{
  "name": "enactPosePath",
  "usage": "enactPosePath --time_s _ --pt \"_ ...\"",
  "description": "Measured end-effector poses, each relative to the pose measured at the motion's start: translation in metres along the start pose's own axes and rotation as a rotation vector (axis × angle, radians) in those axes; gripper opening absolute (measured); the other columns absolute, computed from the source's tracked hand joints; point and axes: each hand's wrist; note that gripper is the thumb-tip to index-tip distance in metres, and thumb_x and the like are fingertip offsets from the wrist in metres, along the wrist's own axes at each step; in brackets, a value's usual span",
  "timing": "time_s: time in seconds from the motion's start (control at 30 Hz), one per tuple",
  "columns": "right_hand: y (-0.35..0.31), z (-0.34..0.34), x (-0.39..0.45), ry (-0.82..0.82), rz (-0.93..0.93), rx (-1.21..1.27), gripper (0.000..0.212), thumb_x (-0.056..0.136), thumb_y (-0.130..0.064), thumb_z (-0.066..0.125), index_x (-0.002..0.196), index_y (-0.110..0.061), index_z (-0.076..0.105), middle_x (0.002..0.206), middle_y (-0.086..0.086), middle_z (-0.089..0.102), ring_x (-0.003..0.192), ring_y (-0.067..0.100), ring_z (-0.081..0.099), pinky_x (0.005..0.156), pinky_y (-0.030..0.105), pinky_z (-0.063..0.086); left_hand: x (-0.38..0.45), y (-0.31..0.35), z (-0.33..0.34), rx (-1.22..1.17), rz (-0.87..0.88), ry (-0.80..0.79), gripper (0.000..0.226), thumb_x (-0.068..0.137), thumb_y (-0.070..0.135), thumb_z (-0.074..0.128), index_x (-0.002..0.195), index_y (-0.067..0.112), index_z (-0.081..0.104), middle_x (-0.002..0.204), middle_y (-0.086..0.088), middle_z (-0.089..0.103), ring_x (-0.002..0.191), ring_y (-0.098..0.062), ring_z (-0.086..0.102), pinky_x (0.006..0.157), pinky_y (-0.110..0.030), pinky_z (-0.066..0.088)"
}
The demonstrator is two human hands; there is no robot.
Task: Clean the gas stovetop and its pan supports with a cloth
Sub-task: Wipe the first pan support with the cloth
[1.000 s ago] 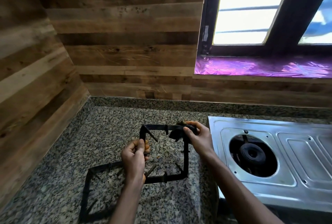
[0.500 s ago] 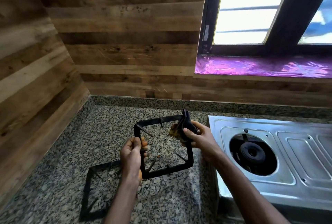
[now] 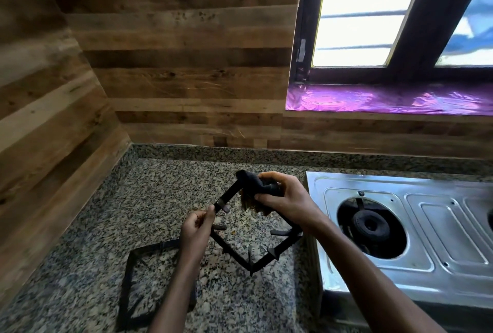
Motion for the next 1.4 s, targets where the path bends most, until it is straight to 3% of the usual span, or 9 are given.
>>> enactPosePath --time_s 0.13,0.37,0.53,0.7,0.93,1.03,1.1,1.2,1.4 --pt "-0.004 -0.006 0.003 -0.032 0.007 0.007 0.037 0.086 0.0 0.075 0.12 -0.008 0.064 0.098 0.015 0.073 0.078 0.029 0.072 0.071 0.049 0.061 0.012 -0.001 -0.009 0.155 0.171 -0.098 0.037 0.091 0.06 0.052 0.093 0.028 0.07 0.111 0.005 0.069 0.106 -0.012 0.063 0.088 -0.036 0.053" --pt "-0.003 -0.003 0.0 -0.141 -0.01 -0.033 0.04 0.086 -0.004 0.076 0.123 -0.012 0.064 0.104 0.009 0.072 0.086 0.029 0.074 0.07 0.043 0.061 0.014 0.03 -0.004 0.173 0.297 -0.345 0.042 0.088 0.061 0.055 0.087 0.023 0.073 0.075 0.004 0.069 0.071 -0.01 0.065 0.069 -0.029 0.05" --pt "-0.002 0.003 0.005 -0.023 -0.14 -0.253 0.041 0.088 -0.013 0.073 0.126 -0.027 0.063 0.114 -0.005 0.07 0.099 0.011 0.07 0.081 0.032 0.058 0.004 0.034 0.01 0.135 0.342 -0.285 0.019 0.095 0.027 0.06 0.084 0.015 0.069 0.069 0.001 0.063 0.065 -0.007 0.057 0.063 -0.031 0.045" --pt "0.001 -0.013 0.004 0.03 -0.231 -0.691 0.043 0.09 -0.025 0.069 0.132 -0.028 0.061 0.12 -0.011 0.07 0.109 0.004 0.065 0.091 0.027 0.052 -0.005 0.032 0.011 0.124 0.337 -0.197 0.028 0.096 0.031 0.056 0.079 0.015 0.069 0.064 0.004 0.061 0.056 0.001 0.054 0.054 -0.016 0.042" --pt "0.01 -0.034 -0.005 0.075 -0.054 -0.259 0.055 0.086 0.001 0.072 0.131 -0.031 0.062 0.125 -0.007 0.068 0.109 -0.002 0.066 0.087 0.016 0.053 -0.001 0.019 0.009 0.15 0.279 -0.116 0.028 0.096 0.034 0.054 0.08 0.017 0.07 0.067 0.001 0.067 0.063 -0.008 0.063 0.062 -0.029 0.05" --pt "0.018 -0.015 -0.008 0.067 -0.002 -0.413 0.067 0.082 -0.009 0.079 0.141 -0.031 0.054 0.131 -0.005 0.065 0.11 -0.001 0.064 0.09 0.016 0.053 -0.003 0.019 0.016 0.129 0.318 -0.079 0.027 0.096 0.031 0.056 0.078 0.018 0.07 0.064 0.002 0.066 0.06 -0.015 0.063 0.058 -0.029 0.048" --pt "0.022 0.006 -0.009 0.218 -0.028 -0.577 0.07 0.079 -0.017 0.083 0.142 -0.028 0.054 0.128 -0.005 0.068 0.108 0.004 0.066 0.091 0.021 0.055 -0.006 0.019 0.024 0.132 0.354 -0.066 0.028 0.097 0.03 0.056 0.076 0.019 0.07 0.064 -0.001 0.065 0.061 -0.03 0.061 0.053 -0.037 0.047" --pt "0.022 0.03 -0.008 0.497 -0.163 -0.675 0.056 0.081 -0.016 0.081 0.133 -0.023 0.063 0.122 -0.006 0.071 0.106 0.005 0.067 0.09 0.014 0.052 -0.012 0.022 0.034 0.116 0.368 -0.012 0.03 0.097 0.033 0.056 0.074 0.018 0.069 0.062 -0.003 0.063 0.052 -0.019 0.055 0.048 -0.034 0.042" --pt "0.022 0.051 -0.009 0.692 -0.052 -0.332 0.035 0.078 -0.004 0.078 0.107 -0.023 0.073 0.094 -0.008 0.075 0.083 0.006 0.072 0.07 0.022 0.06 -0.016 0.019 0.043 0.077 0.308 0.08 0.03 0.098 0.032 0.056 0.073 0.021 0.07 0.064 0.0 0.066 0.061 -0.022 0.063 0.056 -0.034 0.049"
Point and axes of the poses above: each hand's wrist, its own x-axis towards the middle knuckle, its own z-axis out of the palm, y = z × x
